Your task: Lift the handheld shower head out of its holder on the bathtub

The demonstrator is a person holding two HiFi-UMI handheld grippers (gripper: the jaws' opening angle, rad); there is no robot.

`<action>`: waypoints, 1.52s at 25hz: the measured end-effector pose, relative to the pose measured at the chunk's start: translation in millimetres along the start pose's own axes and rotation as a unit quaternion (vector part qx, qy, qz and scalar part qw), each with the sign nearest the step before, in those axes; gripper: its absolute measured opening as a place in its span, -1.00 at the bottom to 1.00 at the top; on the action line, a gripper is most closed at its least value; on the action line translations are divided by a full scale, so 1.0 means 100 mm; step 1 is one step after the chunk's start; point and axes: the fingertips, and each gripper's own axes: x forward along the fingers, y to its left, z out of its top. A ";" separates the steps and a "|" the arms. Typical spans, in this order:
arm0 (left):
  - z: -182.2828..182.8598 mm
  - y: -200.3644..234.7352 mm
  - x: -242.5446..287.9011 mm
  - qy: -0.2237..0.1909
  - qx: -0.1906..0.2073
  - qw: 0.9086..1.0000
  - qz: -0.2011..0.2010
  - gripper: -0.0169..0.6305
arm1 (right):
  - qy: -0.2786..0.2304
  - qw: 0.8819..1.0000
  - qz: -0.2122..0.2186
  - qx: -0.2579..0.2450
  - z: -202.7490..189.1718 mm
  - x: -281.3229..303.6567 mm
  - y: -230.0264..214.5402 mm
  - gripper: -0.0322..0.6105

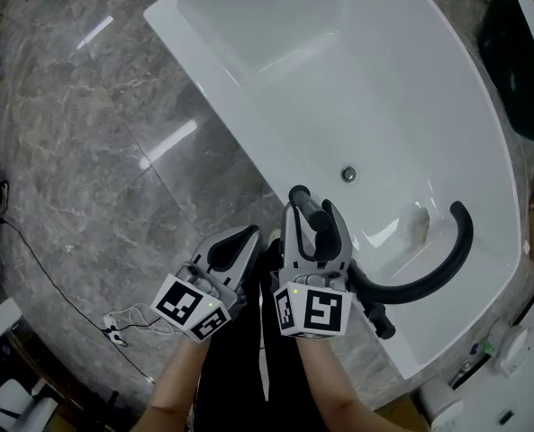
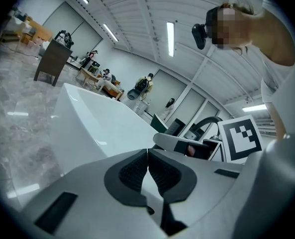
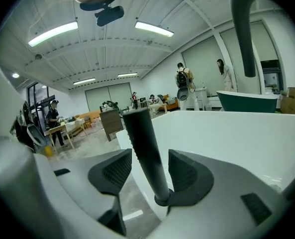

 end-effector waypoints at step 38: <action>-0.15 -0.02 -0.13 -0.003 -0.021 1.000 0.015 -0.91 | -0.003 0.999 -0.007 -0.051 -0.05 0.30 -0.10 -0.57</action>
